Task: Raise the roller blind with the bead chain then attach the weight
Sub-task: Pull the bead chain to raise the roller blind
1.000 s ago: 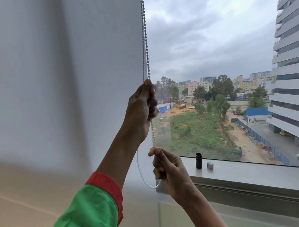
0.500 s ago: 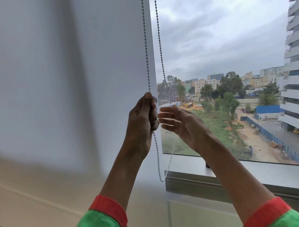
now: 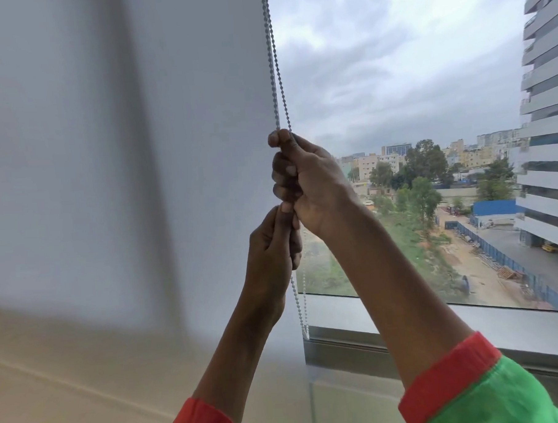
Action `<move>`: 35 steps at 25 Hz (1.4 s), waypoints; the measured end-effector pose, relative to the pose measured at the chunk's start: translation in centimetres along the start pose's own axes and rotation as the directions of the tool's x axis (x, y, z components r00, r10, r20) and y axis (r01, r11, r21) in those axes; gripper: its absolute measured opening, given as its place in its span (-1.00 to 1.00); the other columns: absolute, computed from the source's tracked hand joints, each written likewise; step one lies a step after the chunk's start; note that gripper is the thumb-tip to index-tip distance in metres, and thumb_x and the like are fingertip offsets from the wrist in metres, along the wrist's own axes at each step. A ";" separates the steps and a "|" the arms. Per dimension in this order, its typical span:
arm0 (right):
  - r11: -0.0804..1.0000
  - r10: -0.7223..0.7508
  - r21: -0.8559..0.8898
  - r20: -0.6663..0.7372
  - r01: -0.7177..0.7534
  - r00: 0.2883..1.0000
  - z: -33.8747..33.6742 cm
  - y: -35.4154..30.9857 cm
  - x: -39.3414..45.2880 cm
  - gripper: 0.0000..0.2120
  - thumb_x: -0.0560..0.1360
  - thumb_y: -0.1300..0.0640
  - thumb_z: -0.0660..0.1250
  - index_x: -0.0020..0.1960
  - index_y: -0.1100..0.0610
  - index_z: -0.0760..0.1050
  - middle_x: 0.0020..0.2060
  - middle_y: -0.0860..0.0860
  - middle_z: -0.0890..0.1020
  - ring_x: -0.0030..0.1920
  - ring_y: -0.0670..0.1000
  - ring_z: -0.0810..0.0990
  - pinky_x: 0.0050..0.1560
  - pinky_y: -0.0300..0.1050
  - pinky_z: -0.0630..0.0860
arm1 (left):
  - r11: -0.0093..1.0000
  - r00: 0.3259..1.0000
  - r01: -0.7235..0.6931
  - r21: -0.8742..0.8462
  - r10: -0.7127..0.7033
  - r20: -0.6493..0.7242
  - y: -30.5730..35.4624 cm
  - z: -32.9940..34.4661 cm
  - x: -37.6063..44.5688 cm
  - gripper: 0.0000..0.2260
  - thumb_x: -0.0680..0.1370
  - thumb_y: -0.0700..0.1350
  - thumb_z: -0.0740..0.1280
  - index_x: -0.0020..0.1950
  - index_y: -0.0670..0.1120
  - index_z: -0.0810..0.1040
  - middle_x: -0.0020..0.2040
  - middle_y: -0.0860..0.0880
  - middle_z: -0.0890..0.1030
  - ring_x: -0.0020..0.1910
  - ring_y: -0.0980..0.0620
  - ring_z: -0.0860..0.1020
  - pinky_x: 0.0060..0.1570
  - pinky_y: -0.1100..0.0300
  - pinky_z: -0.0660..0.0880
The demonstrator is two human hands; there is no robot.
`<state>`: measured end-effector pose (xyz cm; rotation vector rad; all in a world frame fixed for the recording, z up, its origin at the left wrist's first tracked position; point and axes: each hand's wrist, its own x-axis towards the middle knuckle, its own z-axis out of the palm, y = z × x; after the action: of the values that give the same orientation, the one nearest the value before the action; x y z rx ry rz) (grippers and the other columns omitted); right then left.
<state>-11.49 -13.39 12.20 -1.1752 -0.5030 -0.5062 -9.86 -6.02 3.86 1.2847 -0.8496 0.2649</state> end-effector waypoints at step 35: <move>0.994 0.076 -0.090 0.077 -0.069 0.994 -6.8 5.8 -2.5 -0.64 0.58 -0.04 0.11 -0.04 0.08 0.64 -0.18 -0.01 0.72 -0.13 -0.02 0.68 -0.09 -0.12 0.59 | 0.964 0.996 -0.005 -0.264 -0.020 -0.090 2.2 -0.2 2.7 -0.76 0.62 -0.10 0.16 -0.20 -0.04 0.53 -0.46 0.02 0.34 -0.51 0.14 0.26 -0.48 0.33 0.28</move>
<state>-9.18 -17.82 4.32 -1.2968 -0.5090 -0.4228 -9.30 -5.96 7.30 1.0188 -0.7733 0.1951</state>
